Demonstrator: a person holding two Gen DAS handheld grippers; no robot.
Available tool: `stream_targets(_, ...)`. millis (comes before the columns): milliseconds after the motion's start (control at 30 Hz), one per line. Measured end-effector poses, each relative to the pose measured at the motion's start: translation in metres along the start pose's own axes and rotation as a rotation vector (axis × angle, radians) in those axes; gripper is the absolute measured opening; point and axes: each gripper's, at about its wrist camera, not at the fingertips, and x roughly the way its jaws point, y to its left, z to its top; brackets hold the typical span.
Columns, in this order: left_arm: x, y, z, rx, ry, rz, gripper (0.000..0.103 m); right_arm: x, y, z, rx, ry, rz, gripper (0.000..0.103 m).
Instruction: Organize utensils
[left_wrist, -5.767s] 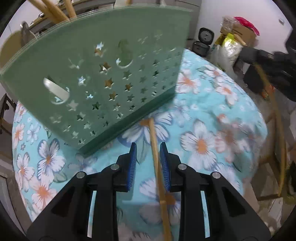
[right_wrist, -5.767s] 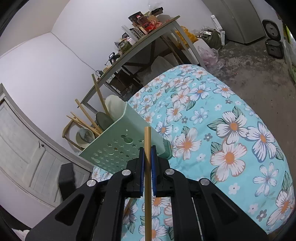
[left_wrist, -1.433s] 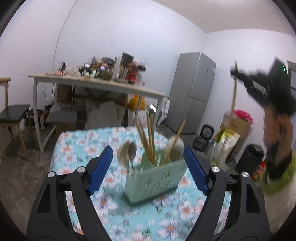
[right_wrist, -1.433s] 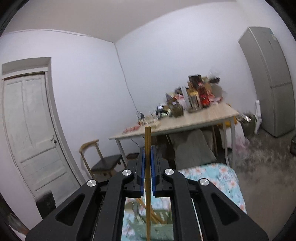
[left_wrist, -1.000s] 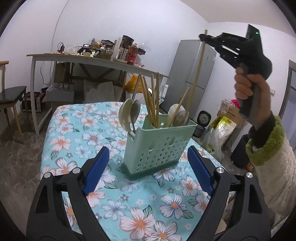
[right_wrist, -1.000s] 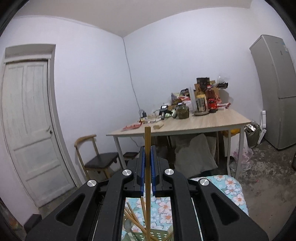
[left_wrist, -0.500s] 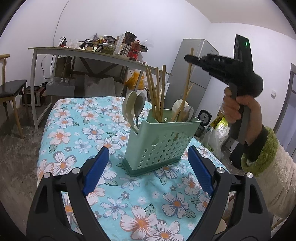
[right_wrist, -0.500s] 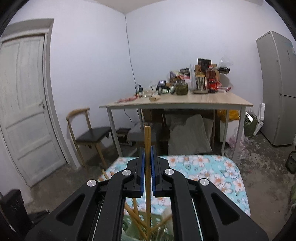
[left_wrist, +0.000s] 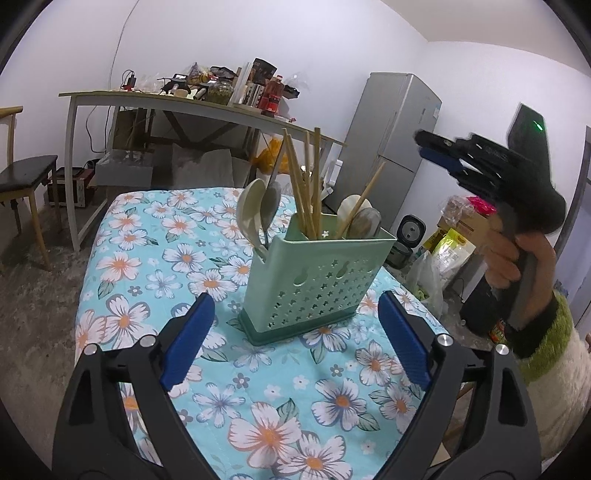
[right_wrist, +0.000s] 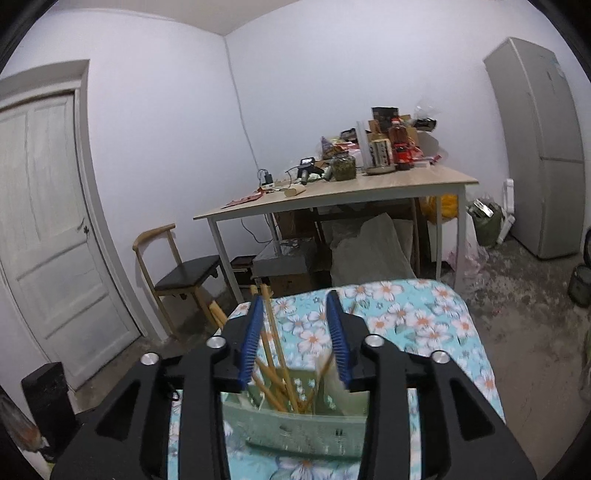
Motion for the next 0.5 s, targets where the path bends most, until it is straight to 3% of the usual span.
stream_targets(267, 0.002, -0.017, -0.001, -0.006, 0.034, 0.078, 0.094, -0.039, -0.010, -0.057, 0.075, 0.074, -0.043, 0.062)
stream_targets(500, 0.003, -0.025, -0.006, -0.042, 0.072, 0.137, 0.095, -0.050, -0.009, -0.113, 0.133, 0.185, -0.114, 0.071)
